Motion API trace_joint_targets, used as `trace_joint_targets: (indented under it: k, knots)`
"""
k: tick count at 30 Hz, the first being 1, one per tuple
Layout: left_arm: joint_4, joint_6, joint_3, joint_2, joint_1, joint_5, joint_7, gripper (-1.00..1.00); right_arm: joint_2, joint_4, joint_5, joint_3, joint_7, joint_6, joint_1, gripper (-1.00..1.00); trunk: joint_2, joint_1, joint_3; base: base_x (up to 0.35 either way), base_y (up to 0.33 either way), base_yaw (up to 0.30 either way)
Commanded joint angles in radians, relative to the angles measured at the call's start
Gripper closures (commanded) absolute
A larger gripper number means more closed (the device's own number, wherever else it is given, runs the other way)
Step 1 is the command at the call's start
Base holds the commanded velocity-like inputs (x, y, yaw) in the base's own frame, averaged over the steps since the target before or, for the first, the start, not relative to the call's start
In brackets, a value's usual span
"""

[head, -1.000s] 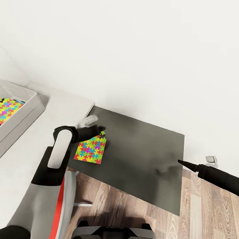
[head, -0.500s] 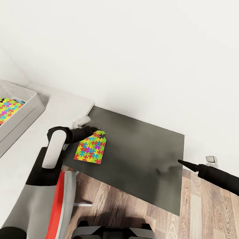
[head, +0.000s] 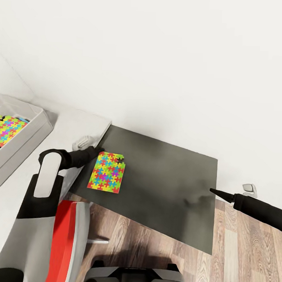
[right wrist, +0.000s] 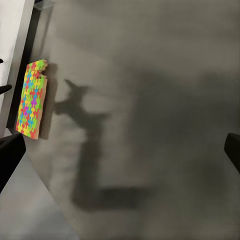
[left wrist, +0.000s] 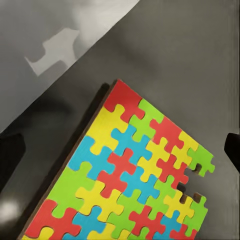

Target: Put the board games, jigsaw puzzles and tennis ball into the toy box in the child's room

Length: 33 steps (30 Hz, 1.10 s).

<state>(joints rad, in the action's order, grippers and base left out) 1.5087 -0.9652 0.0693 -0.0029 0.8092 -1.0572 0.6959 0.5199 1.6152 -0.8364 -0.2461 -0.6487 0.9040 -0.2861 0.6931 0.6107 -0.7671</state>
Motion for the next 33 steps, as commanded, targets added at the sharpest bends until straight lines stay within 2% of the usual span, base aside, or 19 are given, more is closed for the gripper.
trace_joint_targets:
  k: [1,5,20,33]
  knots:
    - [0.001,-0.008,0.002,0.0,0.001,0.014,0.012,-1.0,0.0,0.0,0.0,-0.001,-0.003,0.006,-0.001,-1.0,0.001,0.0,-0.001,0.0,0.0,0.0]
    - [0.002,-0.008,0.012,0.007,0.001,-0.003,0.01,-1.0,0.0,0.0,0.0,-0.001,-0.003,0.006,-0.001,-1.0,0.001,0.0,-0.001,0.0,0.0,0.0]
    - [0.0,-0.009,0.019,0.011,0.001,-0.029,0.004,-1.0,-0.003,0.0,0.0,-0.002,-0.002,0.006,0.0,-1.0,0.001,0.0,-0.001,0.0,0.0,0.0]
    - [-0.001,-0.009,0.017,0.012,0.0,-0.037,0.003,-1.0,-0.004,0.0,0.001,-0.004,-0.002,0.006,0.001,-1.0,0.001,0.0,-0.001,0.0,0.0,0.0]
